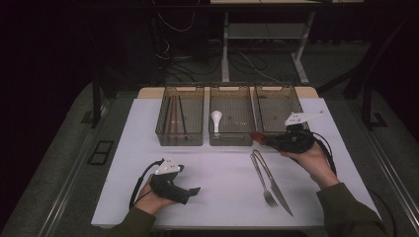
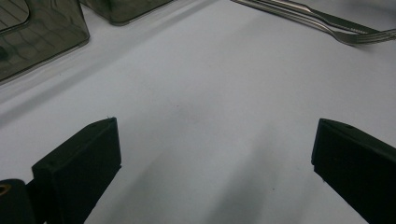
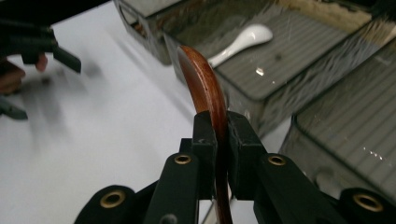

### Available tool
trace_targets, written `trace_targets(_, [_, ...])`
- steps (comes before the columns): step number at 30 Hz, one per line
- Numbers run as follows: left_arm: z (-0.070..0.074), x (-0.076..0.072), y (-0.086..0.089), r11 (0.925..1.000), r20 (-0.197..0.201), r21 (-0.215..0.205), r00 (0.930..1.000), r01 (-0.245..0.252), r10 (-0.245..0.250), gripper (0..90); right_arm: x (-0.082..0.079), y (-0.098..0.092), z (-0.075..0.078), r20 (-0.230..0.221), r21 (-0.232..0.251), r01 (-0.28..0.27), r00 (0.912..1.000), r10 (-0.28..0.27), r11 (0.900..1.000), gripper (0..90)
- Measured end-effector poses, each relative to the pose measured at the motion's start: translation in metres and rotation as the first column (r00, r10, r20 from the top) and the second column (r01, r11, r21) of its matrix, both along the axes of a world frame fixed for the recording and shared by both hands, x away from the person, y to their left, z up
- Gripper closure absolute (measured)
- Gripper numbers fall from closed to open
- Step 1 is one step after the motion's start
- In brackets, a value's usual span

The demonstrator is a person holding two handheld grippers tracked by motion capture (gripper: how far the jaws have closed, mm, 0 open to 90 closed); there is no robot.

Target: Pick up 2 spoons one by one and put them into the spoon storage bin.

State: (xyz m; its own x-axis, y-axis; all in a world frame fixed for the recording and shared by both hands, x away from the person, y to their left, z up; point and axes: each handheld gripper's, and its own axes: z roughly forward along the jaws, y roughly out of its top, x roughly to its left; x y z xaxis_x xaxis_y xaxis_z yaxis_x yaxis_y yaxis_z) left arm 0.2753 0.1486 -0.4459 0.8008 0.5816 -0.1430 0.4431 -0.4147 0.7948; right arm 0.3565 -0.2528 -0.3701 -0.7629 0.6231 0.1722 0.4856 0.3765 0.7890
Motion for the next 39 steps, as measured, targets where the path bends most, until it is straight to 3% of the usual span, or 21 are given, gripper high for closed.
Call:
trace_targets(14, [-0.001,0.000,-0.001,0.9999,0.000,-0.001,0.9999,0.010,-0.010,0.7,0.044,0.047,0.022,0.030,0.010,0.010,0.9995,-0.010,1.000,82.4])
trace_targets(24, [0.000,-0.001,-0.001,0.9999,-0.001,-0.004,0.9999,0.011,-0.011,0.7,0.079,0.078,0.021,0.021,0.022,0.022,0.9995,-0.023,1.000,82.4])
trace_targets(31, [0.000,-0.001,-0.001,0.9998,0.001,-0.012,0.9999,0.012,-0.012,0.7,0.094,0.099,0.026,0.023,0.046,0.017,0.9996,-0.018,0.999,82.4])
trace_targets(39, [0.001,-0.001,0.000,0.9998,0.001,-0.013,0.9999,0.015,-0.015,0.8,0.111,0.117,0.019,0.016,0.054,0.014,0.9998,-0.015,0.998,82.4])
